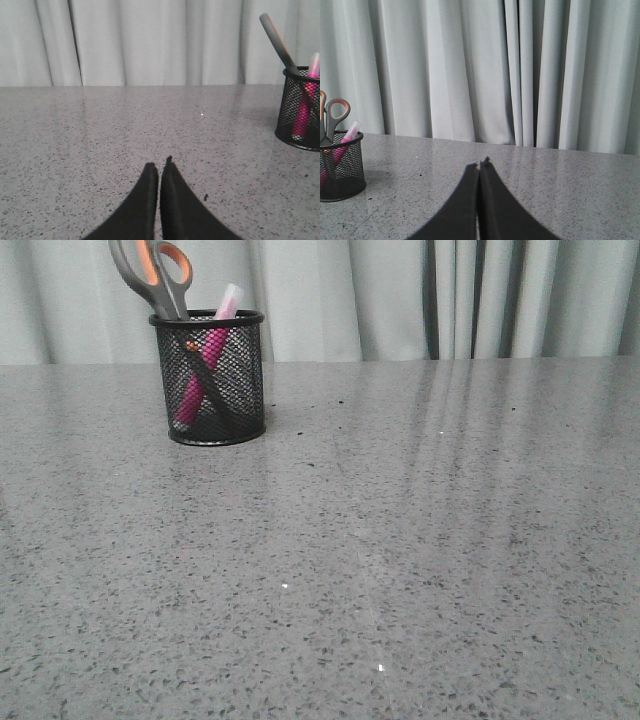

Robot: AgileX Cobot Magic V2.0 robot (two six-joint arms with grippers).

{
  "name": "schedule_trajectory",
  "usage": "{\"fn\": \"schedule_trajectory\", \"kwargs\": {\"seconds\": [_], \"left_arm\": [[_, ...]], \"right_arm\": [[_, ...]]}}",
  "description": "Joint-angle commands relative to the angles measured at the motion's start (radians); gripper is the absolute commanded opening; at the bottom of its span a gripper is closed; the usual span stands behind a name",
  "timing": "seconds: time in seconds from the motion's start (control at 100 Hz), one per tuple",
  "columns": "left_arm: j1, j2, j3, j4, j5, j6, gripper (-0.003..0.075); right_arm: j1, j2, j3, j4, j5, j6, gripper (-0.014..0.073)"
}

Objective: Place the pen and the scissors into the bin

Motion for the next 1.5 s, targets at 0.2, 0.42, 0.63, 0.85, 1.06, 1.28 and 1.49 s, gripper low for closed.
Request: {"fn": "schedule_trajectory", "kwargs": {"seconds": [0.2,0.42,0.63,0.85,1.06,1.28,1.49], "left_arm": [[-0.006,-0.032,0.043,-0.009,-0.073,-0.013,-0.0019],[-0.006,-0.032,0.043,-0.009,-0.073,-0.013,-0.0019],[-0.006,-0.032,0.043,-0.009,-0.073,-0.013,-0.0019],[-0.006,-0.032,0.043,-0.009,-0.073,-0.013,-0.0019],[-0.006,-0.032,0.043,-0.009,-0.073,-0.013,-0.0019],[-0.006,-0.032,0.043,-0.009,-0.073,-0.013,-0.0019],[-0.006,-0.032,0.043,-0.009,-0.073,-0.013,-0.0019]], "right_arm": [[-0.008,0.005,-0.024,-0.001,-0.073,-0.009,-0.0069],[-0.008,0.005,-0.024,-0.001,-0.073,-0.009,-0.0069],[-0.008,0.005,-0.024,-0.001,-0.073,-0.009,-0.0069],[-0.013,0.005,-0.017,-0.042,-0.057,-0.009,-0.0069],[-0.07,-0.092,0.01,-0.025,0.15,-0.009,-0.0069],[-0.107,-0.25,0.137,-0.035,0.159,-0.009,-0.0069],[-0.111,-0.248,0.16,-0.037,0.215,-0.063,-0.0069]]}}
